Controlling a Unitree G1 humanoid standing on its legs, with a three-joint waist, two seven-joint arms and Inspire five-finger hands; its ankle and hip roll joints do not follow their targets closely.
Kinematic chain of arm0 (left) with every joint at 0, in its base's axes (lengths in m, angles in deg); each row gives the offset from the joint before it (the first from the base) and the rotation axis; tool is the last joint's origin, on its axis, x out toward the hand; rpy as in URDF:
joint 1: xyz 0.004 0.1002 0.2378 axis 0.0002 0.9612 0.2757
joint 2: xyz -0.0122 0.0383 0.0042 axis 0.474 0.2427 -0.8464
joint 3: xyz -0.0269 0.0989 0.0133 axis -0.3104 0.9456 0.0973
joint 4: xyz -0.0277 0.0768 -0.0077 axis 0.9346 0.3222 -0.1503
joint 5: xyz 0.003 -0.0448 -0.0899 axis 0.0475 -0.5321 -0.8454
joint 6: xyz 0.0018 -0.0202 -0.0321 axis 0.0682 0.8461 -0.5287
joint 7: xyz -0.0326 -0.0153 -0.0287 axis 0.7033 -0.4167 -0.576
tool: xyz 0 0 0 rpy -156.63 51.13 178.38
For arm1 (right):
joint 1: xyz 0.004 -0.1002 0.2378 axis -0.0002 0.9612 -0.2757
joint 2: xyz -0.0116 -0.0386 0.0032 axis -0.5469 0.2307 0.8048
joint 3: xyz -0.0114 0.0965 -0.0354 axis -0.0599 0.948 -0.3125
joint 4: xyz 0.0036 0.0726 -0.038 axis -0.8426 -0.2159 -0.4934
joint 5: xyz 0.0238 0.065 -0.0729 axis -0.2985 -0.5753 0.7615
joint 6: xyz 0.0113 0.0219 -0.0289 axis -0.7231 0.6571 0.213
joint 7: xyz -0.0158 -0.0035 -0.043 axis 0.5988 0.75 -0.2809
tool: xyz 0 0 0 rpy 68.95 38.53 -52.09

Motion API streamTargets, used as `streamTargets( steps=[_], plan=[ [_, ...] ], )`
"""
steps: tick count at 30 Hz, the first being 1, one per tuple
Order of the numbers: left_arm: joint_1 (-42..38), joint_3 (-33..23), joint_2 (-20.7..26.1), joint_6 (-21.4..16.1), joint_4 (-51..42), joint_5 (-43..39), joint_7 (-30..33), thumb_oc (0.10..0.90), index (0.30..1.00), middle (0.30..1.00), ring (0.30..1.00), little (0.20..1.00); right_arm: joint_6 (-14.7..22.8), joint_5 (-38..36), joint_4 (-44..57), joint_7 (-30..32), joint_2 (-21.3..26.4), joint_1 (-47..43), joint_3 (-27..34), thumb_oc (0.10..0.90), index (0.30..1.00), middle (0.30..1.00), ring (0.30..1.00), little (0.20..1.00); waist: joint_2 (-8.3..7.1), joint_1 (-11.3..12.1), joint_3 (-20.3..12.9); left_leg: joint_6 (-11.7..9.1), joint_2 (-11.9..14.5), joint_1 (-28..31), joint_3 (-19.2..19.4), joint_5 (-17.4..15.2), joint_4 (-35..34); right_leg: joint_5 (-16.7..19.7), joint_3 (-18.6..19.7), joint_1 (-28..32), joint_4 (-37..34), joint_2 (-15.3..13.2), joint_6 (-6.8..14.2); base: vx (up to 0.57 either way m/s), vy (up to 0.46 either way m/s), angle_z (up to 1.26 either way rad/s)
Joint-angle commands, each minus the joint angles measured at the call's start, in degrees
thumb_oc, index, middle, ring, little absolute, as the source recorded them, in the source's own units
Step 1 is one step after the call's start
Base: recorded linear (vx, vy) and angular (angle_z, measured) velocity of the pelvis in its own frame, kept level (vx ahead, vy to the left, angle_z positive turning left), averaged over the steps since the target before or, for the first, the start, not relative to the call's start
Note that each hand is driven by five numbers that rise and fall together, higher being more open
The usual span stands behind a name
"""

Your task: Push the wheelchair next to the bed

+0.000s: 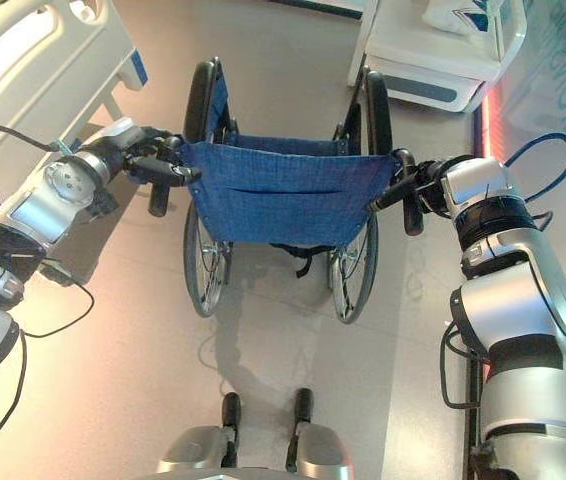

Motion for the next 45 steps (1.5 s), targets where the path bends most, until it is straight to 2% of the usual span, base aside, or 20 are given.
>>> streamTargets(
  steps=[1,2,6,13,17,23,28,36,42,43,44,45],
  plan=[
    [-6.56,2.99,3.15,5.53,4.34,8.07,-6.20,0.800,0.900,0.900,0.900,0.900,1.80,-2.26,-4.09,2.47,3.85,0.06,-7.21,0.800,0.900,0.900,0.900,0.900,1.57,0.16,-3.22,-0.24,-1.02,-6.60,-3.57,-6.30,6.05,-7.38,-1.85,-3.23,7.12,0.56,-1.64,0.00,-0.034,0.00],
    [-7.03,3.80,3.01,7.25,4.54,10.39,-8.72,0.800,0.900,0.900,0.900,0.900,2.14,-3.20,-3.77,3.63,3.78,-0.17,-7.21,0.800,0.900,0.900,0.900,0.900,1.58,0.15,-3.23,-0.26,-1.02,-6.71,-3.64,-6.27,6.08,-7.35,-1.92,-3.27,7.07,0.52,-1.62,0.00,-0.031,0.00],
    [-8.39,6.25,2.51,10.20,6.25,13.47,-15.85,0.800,0.900,0.900,0.900,0.900,3.04,-5.99,-2.67,7.09,3.10,-1.38,-7.76,0.800,0.900,0.900,0.900,0.900,1.58,0.14,-3.14,-0.36,-1.15,-6.92,-4.03,-6.10,6.12,-7.17,-2.16,-3.10,6.70,0.42,-1.59,0.00,-0.004,-0.01],
    [-10.53,7.78,0.12,14.03,8.79,17.42,-17.83,0.800,0.900,0.900,0.900,0.900,3.13,-7.00,-2.28,9.98,1.58,-2.94,-8.86,0.800,0.900,0.900,0.900,0.900,1.54,0.09,-3.48,-0.29,-1.35,-6.91,-4.34,-5.98,6.04,-7.32,-2.48,-2.46,6.12,0.34,-1.77,0.00,0.000,0.00],
    [-11.44,8.75,-0.69,13.70,9.97,21.67,-20.63,0.800,0.900,0.900,0.900,0.900,3.49,-7.46,-2.12,10.90,0.94,-2.98,-8.87,0.800,0.900,0.900,0.900,0.900,1.54,0.22,-3.51,-0.33,-1.24,-7.18,-4.43,-5.96,6.22,-7.51,-2.81,-2.38,6.19,0.17,-1.80,0.00,-0.015,0.01],
    [-11.84,9.64,-3.28,13.46,12.32,21.24,-20.69,0.800,0.900,0.900,0.900,0.900,5.02,-11.00,-2.36,13.67,-1.21,-3.48,-9.04,0.800,0.900,0.900,0.900,0.900,1.48,0.19,-3.68,-0.48,-1.09,-7.04,-4.50,-5.75,5.85,-7.52,-3.01,-2.16,5.90,0.23,-1.90,0.00,-0.005,0.00],
    [-10.92,9.06,-5.37,13.76,13.48,18.23,-14.30,0.800,0.900,0.900,0.900,0.900,4.61,-11.63,-2.06,13.94,-2.88,-3.48,-9.25,0.800,0.900,0.900,0.900,0.900,1.24,-0.03,-3.93,-0.72,-0.91,-6.78,-4.28,-5.52,5.34,-7.35,-2.74,-2.07,5.46,0.52,-1.95,0.00,0.000,0.00],
    [-8.21,6.34,-7.68,12.16,13.94,15.32,1.41,0.800,0.900,0.900,0.900,0.900,4.77,-10.10,-0.60,11.62,-4.16,-1.77,-8.75,0.800,0.900,0.900,0.900,0.900,0.87,-0.34,-4.32,-1.12,-0.53,-6.27,-3.69,-5.26,4.61,-7.34,-2.54,-2.07,5.36,0.77,-1.95,0.00,0.000,0.00],
    [-4.71,4.46,-9.83,9.71,14.13,14.36,6.33,0.800,0.900,0.900,0.900,0.900,4.38,-7.10,0.06,9.77,-5.17,-0.26,-8.23,0.800,0.900,0.900,0.900,0.900,0.87,-0.69,-4.18,-1.23,-0.35,-5.99,-3.18,-5.29,4.48,-7.40,-2.08,-2.40,5.84,1.05,-1.99,0.00,0.000,0.00],
    [-4.22,4.19,-10.23,9.66,14.07,14.31,6.23,0.756,0.834,0.834,0.834,0.834,4.35,-6.52,0.14,9.59,-5.31,-0.09,-8.16,0.800,0.900,0.900,0.900,0.900,0.85,-0.76,-4.17,-1.24,-0.33,-5.86,-3.08,-5.30,4.42,-7.40,-2.03,-2.39,5.87,1.09,-1.99,0.00,0.000,0.00],
    [-3.94,4.07,-10.45,9.68,14.03,14.19,5.93,0.579,0.568,0.568,0.568,0.568,4.33,-6.06,0.22,9.44,-5.41,0.03,-8.11,0.800,0.900,0.900,0.900,0.900,0.83,-0.82,-4.17,-1.25,-0.32,-5.78,-3.01,-5.32,4.39,-7.39,-2.00,-2.39,5.88,1.10,-1.98,0.00,0.000,0.00],
    [-2.96,3.58,-11.13,9.72,14.01,14.21,5.65,0.400,0.300,0.300,0.300,0.300,4.92,-4.99,0.46,8.46,-5.59,0.38,-7.96,0.463,0.394,0.394,0.394,0.394,0.78,-0.91,-4.20,-1.26,-0.28,-5.62,-2.82,-5.37,4.40,-7.35,-1.84,-2.32,5.91,1.15,-1.97,0.03,0.021,0.00]
  ],
)
